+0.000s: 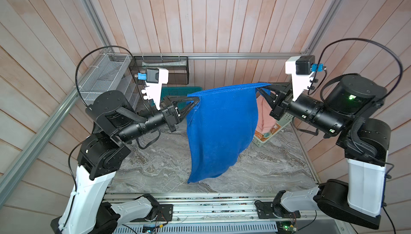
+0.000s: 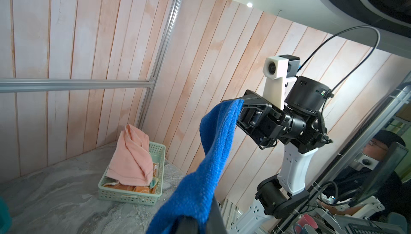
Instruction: Fold and stack the towels
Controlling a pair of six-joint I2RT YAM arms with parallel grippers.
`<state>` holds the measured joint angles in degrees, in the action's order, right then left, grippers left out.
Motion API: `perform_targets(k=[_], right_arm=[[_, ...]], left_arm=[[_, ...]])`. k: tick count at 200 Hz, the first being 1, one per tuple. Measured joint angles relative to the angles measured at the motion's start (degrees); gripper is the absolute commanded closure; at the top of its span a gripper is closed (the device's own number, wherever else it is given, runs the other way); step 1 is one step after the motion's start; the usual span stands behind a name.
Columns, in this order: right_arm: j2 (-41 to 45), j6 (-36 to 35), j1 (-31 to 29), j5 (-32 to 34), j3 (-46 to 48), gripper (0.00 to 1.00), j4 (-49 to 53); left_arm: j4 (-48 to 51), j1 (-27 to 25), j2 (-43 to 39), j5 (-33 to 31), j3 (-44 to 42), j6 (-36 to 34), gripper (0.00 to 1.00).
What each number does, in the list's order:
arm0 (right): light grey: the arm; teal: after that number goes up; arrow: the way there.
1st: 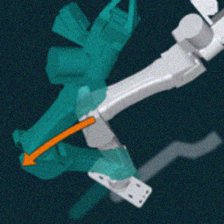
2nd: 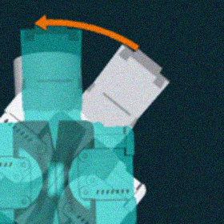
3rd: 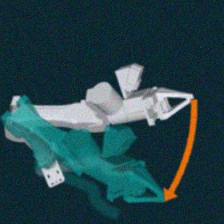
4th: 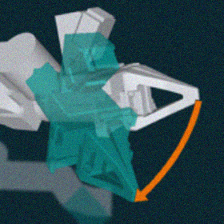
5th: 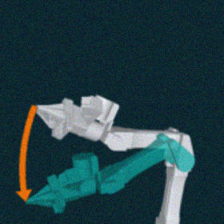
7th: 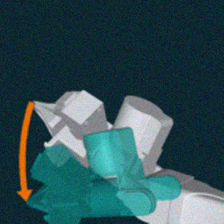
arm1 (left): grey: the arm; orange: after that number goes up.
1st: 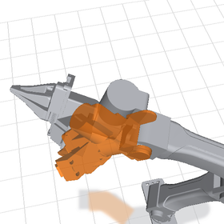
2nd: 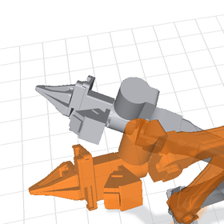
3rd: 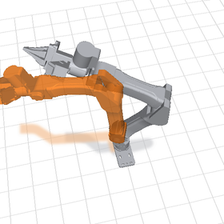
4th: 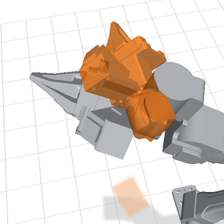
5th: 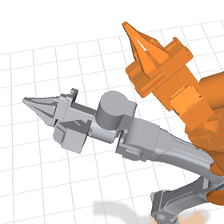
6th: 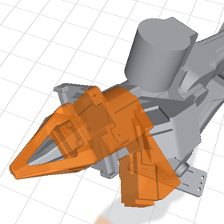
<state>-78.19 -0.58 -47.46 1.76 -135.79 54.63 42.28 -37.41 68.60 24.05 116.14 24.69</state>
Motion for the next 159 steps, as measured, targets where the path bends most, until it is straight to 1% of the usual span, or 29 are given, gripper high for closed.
perform_targets(k=[28, 47, 63, 79, 92, 100, 111, 116, 132, 144, 159], right_arm=[[-1.8, -1.2, 0.0, 4.0, -1.4, 1.0, 1.0], [-4.1, -2.9, 0.2, 7.0, -4.0, 1.0, 0.7], [-6.1, -5.0, 0.3, 9.2, -6.4, 1.0, 0.0], [-7.7, -7.1, 0.4, 10.9, -6.8, 1.0, -1.4], [-8.8, -8.8, 1.1, 11.5, -6.4, 1.0, -2.2], [-9.6, -9.3, 2.7, 10.7, -5.9, 1.0, -2.5], [-10.5, -9.6, 6.0, 7.4, -4.4, 1.0, -2.9], [-11.0, -9.6, 8.5, 5.0, -2.8, 1.0, -3.3], [-12.1, -9.6, 13.3, -0.1, 1.7, 1.0, -4.3], [-13.3, -9.6, 15.1, -2.4, 4.3, 1.0, -4.9], [-14.8, -9.6, 16.2, -3.9, 6.0, 1.0, -5.0]], left_arm=[[7.3, 0.1, 6.1, -3.8, 10.6, -1.1, 1.0], [10.2, 0.8, 10.3, -6.0, 16.0, -2.3, 1.0], [12.0, 3.1, 13.8, -5.9, 20.7, -3.1, 1.0], [12.3, 5.9, 15.3, -4.9, 21.7, -3.7, 1.0], [12.1, 8.2, 15.4, -3.9, 20.3, -3.9, 1.0], [11.4, 9.9, 15.1, -2.7, 18.1, -3.9, 1.0], [9.9, 12.0, 14.6, -0.6, 14.3, -4.0, 1.0], [8.8, 13.2, 14.4, 0.9, 11.9, -3.9, 1.0], [5.4, 16.0, 14.3, 4.0, 5.5, -3.9, 1.0], [4.0, 18.0, 15.2, 5.4, 1.6, -3.9, 1.0], [3.0, 19.4, 16.3, 5.8, -0.2, -3.9, 1.0]])
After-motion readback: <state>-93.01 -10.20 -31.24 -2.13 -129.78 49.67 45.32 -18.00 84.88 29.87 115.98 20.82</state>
